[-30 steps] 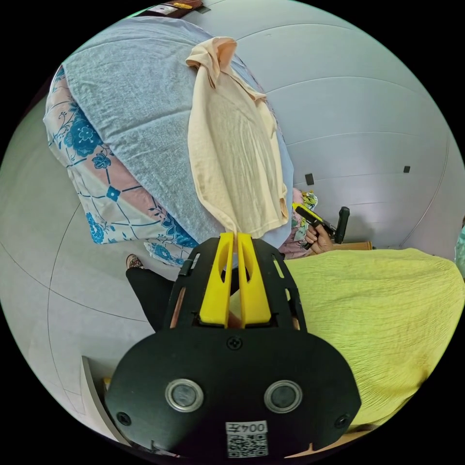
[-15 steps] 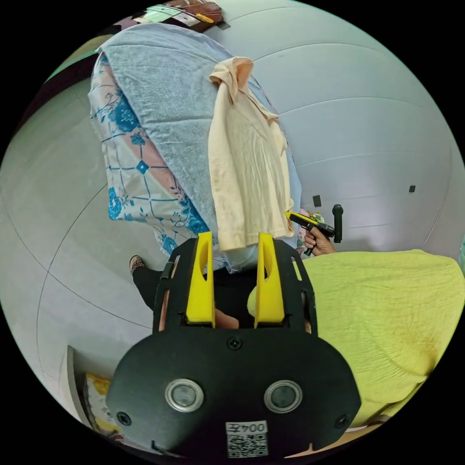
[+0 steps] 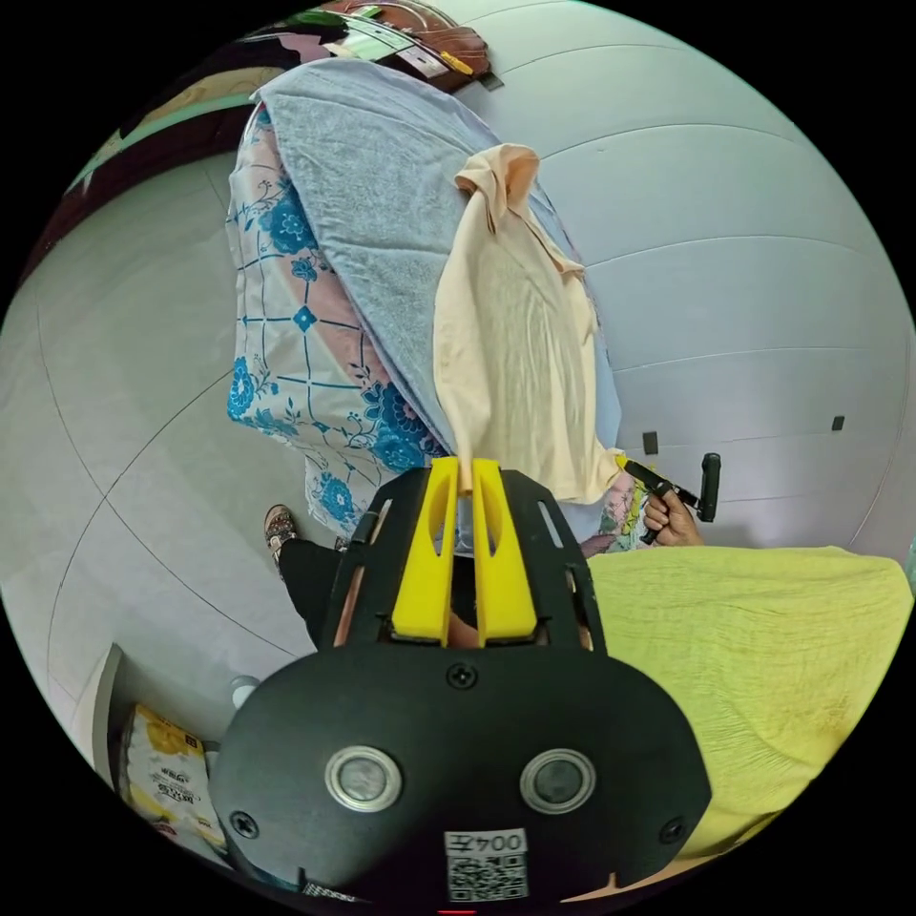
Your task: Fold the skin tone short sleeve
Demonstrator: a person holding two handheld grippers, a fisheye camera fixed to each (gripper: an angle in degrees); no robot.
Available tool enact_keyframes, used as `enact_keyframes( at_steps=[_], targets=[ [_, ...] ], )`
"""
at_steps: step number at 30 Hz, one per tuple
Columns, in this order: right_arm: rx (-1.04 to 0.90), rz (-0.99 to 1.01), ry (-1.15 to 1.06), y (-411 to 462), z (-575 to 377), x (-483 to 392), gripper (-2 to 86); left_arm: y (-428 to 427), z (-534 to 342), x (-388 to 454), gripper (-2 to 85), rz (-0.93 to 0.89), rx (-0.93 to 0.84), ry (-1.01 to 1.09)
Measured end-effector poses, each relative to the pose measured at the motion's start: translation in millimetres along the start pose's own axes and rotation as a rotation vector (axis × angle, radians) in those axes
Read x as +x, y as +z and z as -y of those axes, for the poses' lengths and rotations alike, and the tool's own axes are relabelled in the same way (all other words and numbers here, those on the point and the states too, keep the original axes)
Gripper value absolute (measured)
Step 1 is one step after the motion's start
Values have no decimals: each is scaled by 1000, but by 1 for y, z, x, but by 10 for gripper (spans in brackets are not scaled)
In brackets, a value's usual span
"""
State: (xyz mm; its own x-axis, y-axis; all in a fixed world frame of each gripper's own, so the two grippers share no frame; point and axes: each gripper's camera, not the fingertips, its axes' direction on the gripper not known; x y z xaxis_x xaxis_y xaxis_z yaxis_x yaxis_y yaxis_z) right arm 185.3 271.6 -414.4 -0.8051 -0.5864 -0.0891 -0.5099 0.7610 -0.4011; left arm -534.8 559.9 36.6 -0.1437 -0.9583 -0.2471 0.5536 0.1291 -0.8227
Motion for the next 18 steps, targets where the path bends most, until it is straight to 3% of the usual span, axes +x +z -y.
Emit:
enact_keyframes(
  at_steps=[5,10,18],
  targets=[
    [-2,-1,59,-16,-16,53,7,5,6,27,28,37,16,-16],
    [-27,120,211,5,-43,106,5,23,20,44,25,56,-16,-55],
    [-12,110,224,42,-53,108,19,47,50,76,18,94,-58,-77]
  ],
)
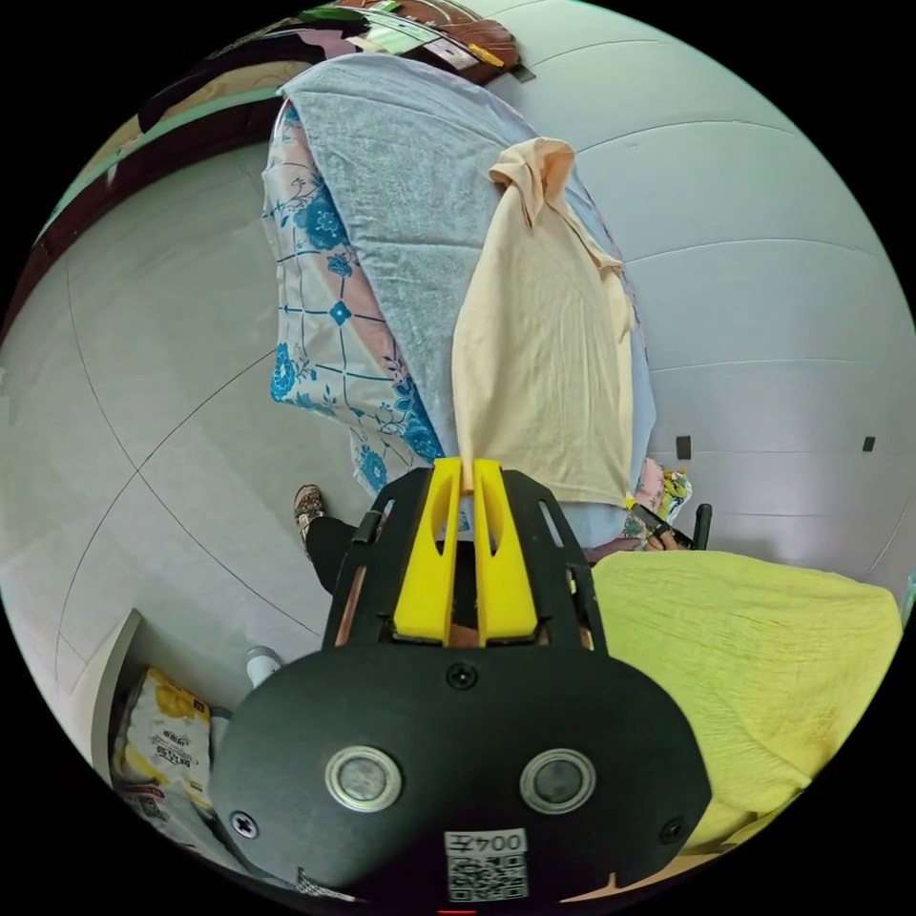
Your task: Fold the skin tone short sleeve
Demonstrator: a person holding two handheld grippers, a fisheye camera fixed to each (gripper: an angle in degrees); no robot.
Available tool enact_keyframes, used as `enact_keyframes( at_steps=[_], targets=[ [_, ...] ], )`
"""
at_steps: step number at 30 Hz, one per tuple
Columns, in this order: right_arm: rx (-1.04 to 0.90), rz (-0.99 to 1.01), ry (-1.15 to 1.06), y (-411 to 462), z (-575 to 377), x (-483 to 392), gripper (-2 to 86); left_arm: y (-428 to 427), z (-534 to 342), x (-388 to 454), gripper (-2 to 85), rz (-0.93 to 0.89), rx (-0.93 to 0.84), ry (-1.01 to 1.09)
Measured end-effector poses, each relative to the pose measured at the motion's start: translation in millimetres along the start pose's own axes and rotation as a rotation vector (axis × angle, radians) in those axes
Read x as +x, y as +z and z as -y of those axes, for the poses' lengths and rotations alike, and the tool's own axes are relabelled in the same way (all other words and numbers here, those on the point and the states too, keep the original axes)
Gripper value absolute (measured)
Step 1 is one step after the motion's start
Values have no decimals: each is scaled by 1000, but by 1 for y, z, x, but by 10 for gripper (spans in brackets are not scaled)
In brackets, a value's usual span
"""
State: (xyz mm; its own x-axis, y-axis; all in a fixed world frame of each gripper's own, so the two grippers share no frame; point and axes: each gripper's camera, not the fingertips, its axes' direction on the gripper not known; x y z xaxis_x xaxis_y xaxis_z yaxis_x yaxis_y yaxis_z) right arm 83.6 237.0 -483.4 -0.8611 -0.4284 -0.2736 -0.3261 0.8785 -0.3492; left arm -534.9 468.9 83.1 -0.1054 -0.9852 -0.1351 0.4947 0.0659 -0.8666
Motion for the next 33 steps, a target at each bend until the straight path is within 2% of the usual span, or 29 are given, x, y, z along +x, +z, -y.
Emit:
enact_keyframes(
  at_steps=[5,8,11,14,17,22,28,33],
  targets=[
    [-83,22,88,-10,11,16,60,15,15,38,14,39,-30,1],
    [-79,-48,48,-36,18,18,77,11,17,58,13,92,-48,-29],
    [-69,-13,4,-55,39,11,67,1,20,78,11,156,-43,-83],
    [-89,15,-115,-53,75,-18,33,6,49,147,9,374,-68,78],
    [-169,-65,-270,-26,114,-61,4,50,94,235,8,566,-157,316],
    [-349,-205,-465,23,166,-114,-7,178,161,356,8,821,-380,646],
    [-464,-256,-576,38,197,-133,-7,254,205,412,7,919,-556,729],
    [-486,-236,-616,40,213,-141,-6,274,227,437,8,927,-606,765]
  ],
)
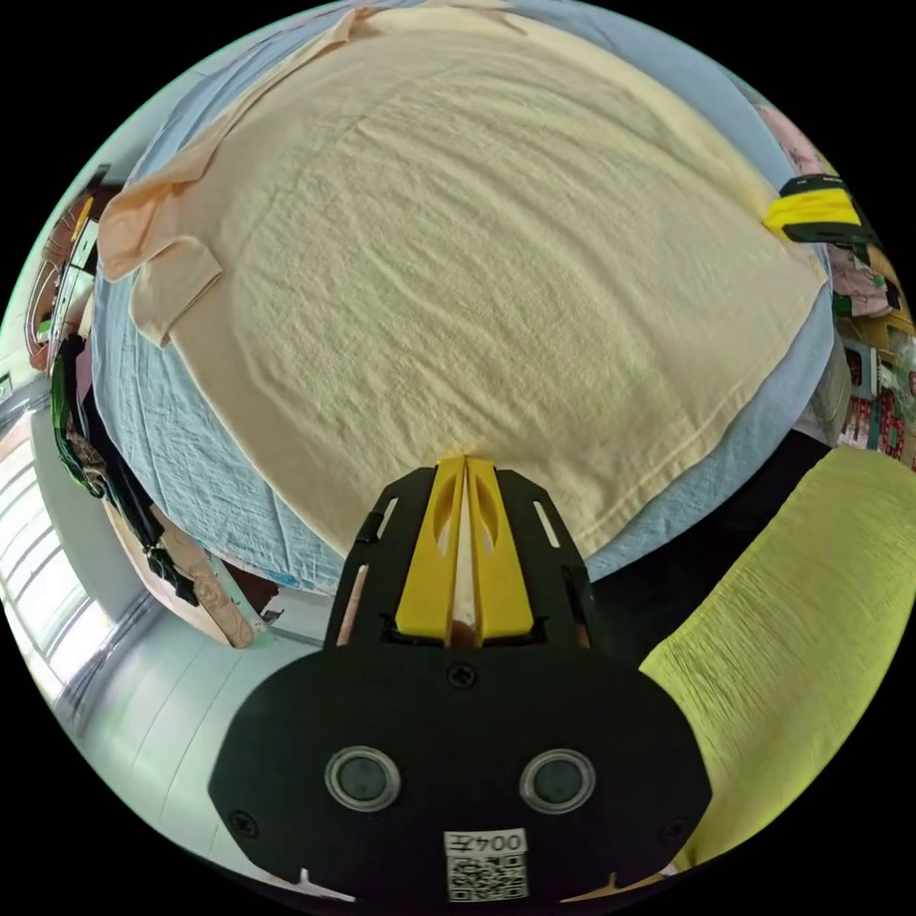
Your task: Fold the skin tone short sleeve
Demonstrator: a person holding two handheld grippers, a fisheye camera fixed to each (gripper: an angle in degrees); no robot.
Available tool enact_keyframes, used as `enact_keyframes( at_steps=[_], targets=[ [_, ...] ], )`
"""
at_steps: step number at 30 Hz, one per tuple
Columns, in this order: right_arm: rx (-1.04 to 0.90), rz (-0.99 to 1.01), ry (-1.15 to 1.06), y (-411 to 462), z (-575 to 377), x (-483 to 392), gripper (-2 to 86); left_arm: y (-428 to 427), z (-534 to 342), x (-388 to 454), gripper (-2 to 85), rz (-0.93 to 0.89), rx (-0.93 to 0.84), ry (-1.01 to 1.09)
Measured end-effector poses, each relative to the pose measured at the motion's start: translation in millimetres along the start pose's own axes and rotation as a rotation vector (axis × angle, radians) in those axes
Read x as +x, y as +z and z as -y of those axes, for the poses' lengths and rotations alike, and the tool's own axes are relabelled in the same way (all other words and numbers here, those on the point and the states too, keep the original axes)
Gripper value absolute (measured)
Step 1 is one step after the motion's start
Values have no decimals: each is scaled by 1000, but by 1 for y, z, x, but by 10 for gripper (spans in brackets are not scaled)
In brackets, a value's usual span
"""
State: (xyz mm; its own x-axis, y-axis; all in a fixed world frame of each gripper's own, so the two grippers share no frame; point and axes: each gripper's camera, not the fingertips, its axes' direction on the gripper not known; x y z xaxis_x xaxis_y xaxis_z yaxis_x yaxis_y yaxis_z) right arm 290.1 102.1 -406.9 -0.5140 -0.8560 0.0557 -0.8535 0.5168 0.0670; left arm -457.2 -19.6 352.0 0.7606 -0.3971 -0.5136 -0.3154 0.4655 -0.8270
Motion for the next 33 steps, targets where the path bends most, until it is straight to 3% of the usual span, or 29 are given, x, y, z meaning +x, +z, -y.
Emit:
enact_keyframes(
  at_steps=[7,14,15,21,25,33],
  targets=[
    [-4,-73,-78,-7,20,-13,-2,-18,45,1,12,49,-56,85],
    [-112,-106,27,-12,53,-21,1,-32,66,-17,61,47,-34,178],
    [-127,-118,45,-13,58,-23,1,-43,64,-34,100,10,23,153],
    [-151,-158,52,-14,73,-33,2,-116,57,-195,134,9,392,-85],
    [-134,-83,103,-18,76,-26,2,-114,90,-303,144,17,438,-218],
    [-206,-110,117,-16,96,-35,0,-78,153,-387,144,-154,503,-308]
  ],
)
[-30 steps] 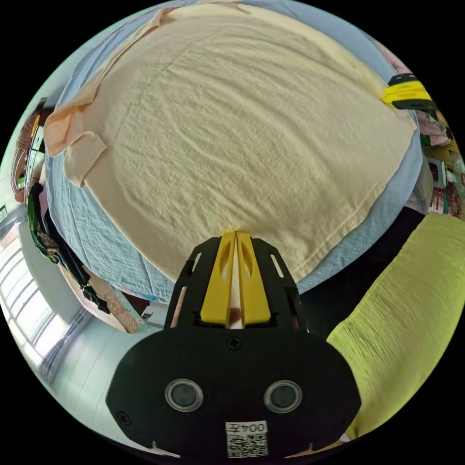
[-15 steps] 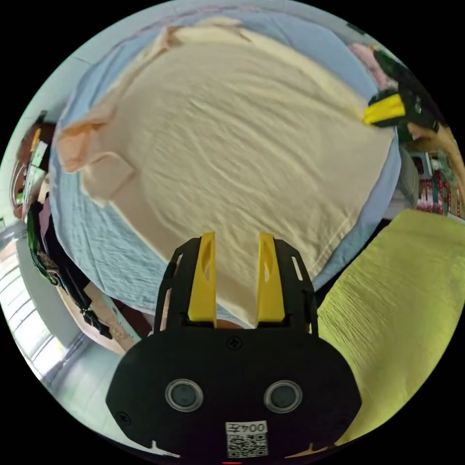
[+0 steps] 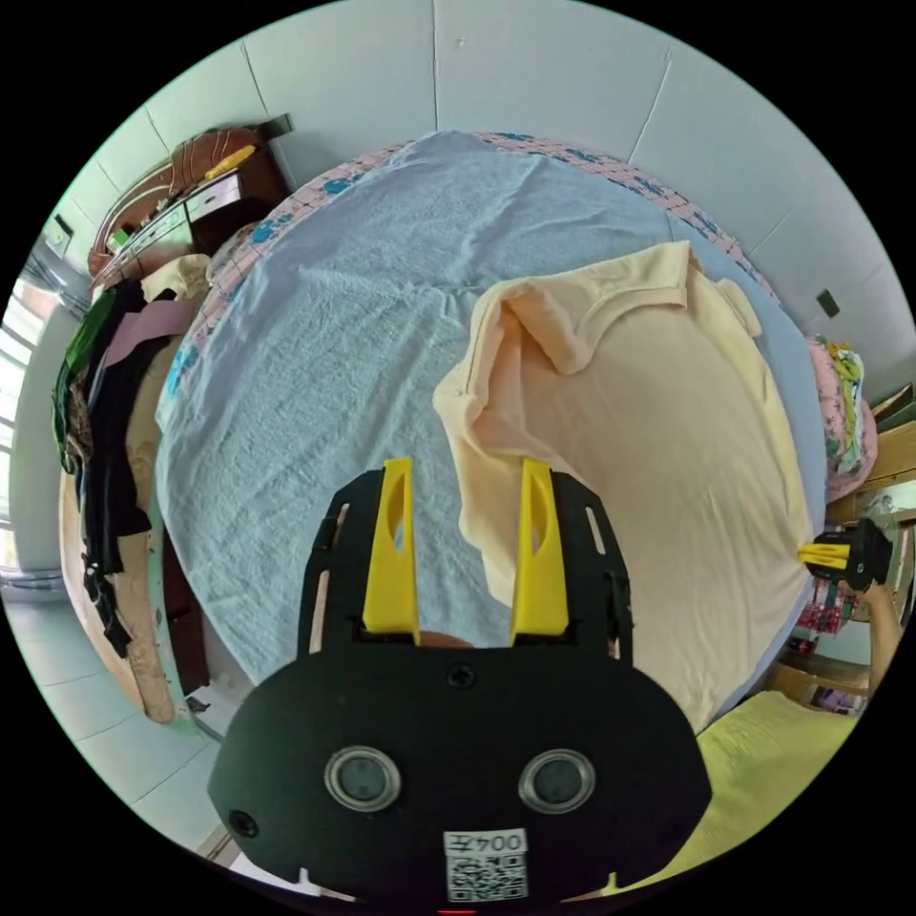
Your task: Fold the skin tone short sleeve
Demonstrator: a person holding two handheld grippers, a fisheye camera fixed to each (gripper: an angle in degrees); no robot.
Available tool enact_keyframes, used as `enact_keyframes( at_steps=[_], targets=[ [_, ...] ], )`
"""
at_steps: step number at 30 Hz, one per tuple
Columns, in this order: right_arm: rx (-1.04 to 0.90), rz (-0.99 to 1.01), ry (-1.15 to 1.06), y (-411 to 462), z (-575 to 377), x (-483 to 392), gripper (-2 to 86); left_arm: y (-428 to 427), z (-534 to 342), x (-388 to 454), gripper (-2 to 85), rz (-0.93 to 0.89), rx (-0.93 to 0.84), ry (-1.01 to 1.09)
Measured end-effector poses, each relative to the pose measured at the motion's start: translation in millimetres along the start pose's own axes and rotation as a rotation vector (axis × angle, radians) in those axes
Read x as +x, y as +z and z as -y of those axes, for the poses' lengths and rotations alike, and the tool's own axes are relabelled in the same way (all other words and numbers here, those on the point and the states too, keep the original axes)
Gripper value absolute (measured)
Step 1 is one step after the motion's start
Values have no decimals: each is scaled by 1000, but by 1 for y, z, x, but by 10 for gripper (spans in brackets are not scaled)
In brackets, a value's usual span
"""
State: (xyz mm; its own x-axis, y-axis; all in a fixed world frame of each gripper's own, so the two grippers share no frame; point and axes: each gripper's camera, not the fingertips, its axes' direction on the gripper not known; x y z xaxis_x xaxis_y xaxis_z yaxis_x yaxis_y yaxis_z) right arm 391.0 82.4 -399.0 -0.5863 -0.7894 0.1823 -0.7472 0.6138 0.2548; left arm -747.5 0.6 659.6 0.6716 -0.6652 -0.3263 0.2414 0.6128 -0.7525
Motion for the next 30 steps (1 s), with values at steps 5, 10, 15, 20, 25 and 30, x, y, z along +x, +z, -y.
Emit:
enact_keyframes(
  at_steps=[5,10,15,20,25,30],
  targets=[
    [14,-7,56,0,1,-5,-2,11,35,-24,118,-67,-15,14],
    [39,-62,73,1,0,-17,-2,-2,69,-55,39,-107,-67,52],
    [42,-65,74,2,0,-20,-2,-55,109,-68,20,-83,-108,209],
    [61,-12,87,4,-2,-14,-1,-80,163,-77,17,16,-281,384],
    [61,52,116,6,-3,-5,-1,-20,206,-102,24,62,-476,417],
    [67,54,139,8,-4,-6,-1,40,202,-137,43,170,-513,367]
  ],
)
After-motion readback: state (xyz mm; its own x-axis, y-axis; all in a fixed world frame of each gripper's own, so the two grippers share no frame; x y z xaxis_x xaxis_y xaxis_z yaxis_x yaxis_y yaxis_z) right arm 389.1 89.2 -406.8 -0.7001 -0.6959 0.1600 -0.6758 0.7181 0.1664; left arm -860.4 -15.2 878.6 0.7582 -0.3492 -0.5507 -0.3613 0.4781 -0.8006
